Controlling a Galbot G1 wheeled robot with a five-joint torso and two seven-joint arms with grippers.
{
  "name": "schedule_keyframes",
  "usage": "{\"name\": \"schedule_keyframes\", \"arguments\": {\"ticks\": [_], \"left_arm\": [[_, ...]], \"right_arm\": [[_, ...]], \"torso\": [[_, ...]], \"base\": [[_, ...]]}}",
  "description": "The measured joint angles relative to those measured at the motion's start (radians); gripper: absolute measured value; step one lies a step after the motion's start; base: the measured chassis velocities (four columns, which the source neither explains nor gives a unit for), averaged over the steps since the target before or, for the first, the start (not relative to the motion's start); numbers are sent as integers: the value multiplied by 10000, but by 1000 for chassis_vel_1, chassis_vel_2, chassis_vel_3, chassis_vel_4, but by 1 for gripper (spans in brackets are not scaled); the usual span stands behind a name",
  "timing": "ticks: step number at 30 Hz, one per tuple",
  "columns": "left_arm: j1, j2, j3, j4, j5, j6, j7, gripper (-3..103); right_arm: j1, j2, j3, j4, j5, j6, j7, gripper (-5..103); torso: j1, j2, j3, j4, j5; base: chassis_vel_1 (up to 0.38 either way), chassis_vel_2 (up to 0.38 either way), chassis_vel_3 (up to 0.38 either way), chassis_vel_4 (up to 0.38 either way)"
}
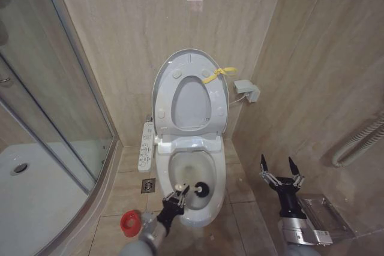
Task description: Open the toilet lid, clean the toilet bowl with a toilet brush, close the toilet lid, and flush.
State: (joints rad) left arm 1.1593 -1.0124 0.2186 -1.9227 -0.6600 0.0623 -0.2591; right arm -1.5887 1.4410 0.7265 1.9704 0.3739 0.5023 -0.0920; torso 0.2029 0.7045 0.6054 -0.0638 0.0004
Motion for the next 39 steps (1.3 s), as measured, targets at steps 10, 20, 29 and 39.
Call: {"name": "schedule_keyframes", "arguments": {"ticks": [10,20,29,39], "left_arm": [[-779,-656,533,1332,-106,268,-160,17],[-59,347,275,-615,92,384,-367,17],[-441,812,854,141,-188,605,-548,17],[-1088,76,567,1672,-414,718,-645,17]], "right_arm": [[-190,-12,124,94,-15,5,-5,100],[-182,-9,98,64,-56,6,-15,100],[-200,-31,69,88,-70,8,-30,100],[-306,-58,69,152,-68,30,-47,100]], "torso": [[0,0,-1,0,-1],[0,0,1,-5,-8],[-1,1,0,-1,-5],[0,0,1,-6,-7]], "base": [[0,0,0,0],[0,0,0,0],[0,0,0,0],[0,0,0,0]]}}
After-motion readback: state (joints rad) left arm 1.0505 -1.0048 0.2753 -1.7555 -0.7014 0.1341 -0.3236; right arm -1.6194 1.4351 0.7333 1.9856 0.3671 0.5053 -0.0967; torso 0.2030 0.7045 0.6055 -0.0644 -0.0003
